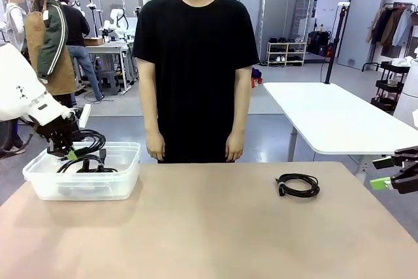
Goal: Organize and store the cables.
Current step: Place the USB Extension Cable into the Organizing box.
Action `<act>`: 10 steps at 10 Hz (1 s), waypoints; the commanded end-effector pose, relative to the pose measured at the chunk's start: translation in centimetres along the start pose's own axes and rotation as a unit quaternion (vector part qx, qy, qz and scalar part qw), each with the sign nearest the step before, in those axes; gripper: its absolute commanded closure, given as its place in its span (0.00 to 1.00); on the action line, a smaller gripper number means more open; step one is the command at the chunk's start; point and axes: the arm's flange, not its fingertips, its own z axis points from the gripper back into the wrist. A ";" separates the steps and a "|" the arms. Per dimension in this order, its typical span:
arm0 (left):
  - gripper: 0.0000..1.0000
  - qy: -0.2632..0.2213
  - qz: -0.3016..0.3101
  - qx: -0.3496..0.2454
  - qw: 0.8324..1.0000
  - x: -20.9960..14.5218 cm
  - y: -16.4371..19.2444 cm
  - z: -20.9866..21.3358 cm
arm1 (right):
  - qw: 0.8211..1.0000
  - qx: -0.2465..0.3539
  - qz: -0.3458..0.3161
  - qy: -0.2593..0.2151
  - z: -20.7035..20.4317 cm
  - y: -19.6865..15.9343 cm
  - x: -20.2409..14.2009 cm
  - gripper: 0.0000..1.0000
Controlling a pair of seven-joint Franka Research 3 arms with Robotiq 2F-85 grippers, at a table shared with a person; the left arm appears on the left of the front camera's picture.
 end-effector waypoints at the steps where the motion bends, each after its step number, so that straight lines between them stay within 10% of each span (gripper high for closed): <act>1: 0.86 0.011 -0.011 -0.017 1.000 0.2 0.5 -1.6 | 1.000 0.000 -0.006 -0.007 -0.1 -0.1 0.1 0.00; 5: 0.50 0.020 -0.001 -0.027 0.999 -0.1 0.9 -2.3 | 1.000 0.000 -0.006 -0.007 -0.1 -0.1 0.1 0.00; 6: 0.15 0.017 0.000 -0.025 1.000 0.1 0.9 -2.1 | 1.000 0.000 -0.006 -0.007 -0.1 -0.1 0.1 0.00; 7: 0.37 0.012 0.003 -0.024 1.000 0.1 0.9 -1.7 | 1.000 0.000 -0.006 -0.007 -0.1 -0.1 0.1 0.00; 8: 0.00 0.009 0.010 -0.020 1.000 0.2 1.0 -1.3 | 1.000 0.000 -0.006 -0.007 -0.1 -0.1 0.1 0.00; 10: 0.00 0.008 0.024 -0.010 1.000 0.5 1.0 -0.6 | 1.000 0.000 -0.006 -0.007 -0.1 -0.1 0.1 0.00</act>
